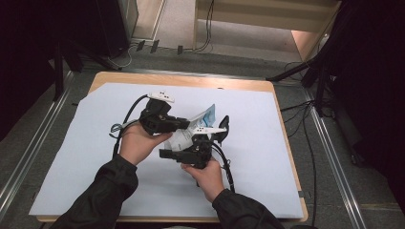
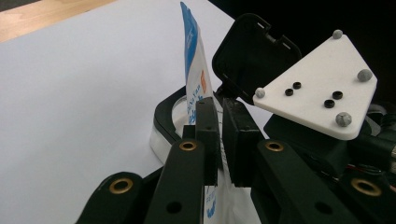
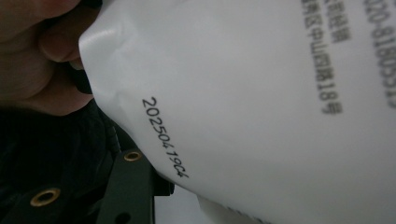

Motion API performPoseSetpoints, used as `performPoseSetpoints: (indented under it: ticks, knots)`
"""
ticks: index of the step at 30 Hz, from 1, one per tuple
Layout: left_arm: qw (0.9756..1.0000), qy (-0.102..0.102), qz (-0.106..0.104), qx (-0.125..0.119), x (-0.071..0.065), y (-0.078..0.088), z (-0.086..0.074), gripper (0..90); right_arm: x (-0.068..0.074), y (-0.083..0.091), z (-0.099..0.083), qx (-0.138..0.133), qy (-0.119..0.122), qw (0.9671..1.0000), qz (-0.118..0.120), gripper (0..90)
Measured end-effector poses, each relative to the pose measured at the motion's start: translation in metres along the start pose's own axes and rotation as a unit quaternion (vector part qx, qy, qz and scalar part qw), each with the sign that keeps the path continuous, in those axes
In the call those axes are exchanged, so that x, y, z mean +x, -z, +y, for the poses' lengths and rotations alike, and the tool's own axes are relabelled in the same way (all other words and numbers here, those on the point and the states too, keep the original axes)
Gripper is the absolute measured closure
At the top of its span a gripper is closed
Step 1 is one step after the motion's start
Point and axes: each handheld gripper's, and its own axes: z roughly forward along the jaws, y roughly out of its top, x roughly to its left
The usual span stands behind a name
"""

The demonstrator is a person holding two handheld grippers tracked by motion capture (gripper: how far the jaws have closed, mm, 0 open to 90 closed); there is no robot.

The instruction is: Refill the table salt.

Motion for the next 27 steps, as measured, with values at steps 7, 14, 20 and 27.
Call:
performPoseSetpoints:
  ticks: [7,14,20,27]
  knots:
    - [1.0,-0.004,0.001,0.003,-0.0007,-0.0006,0.0,86.7,-0.001,-0.0006,-0.0004,0.002,0.001,1.0,0.0,56.8]
    - [1.0,-0.004,0.005,0.003,-0.001,-0.0004,0.0001,89.0,-0.0013,-0.0004,-0.0004,0.004,0.002,1.0,0.001,56.9]
    - [0.9999,-0.005,0.008,0.006,-0.0012,-0.0001,0.0001,90.0,-0.0008,-0.0007,-0.0004,0.006,0.001,1.0,0.0,56.8]
    - [0.9999,-0.006,0.011,0.003,-0.0007,-0.0002,-0.0001,90.0,-0.0008,-0.0008,-0.0007,0.01,0.01,0.9999,-0.003,55.5]
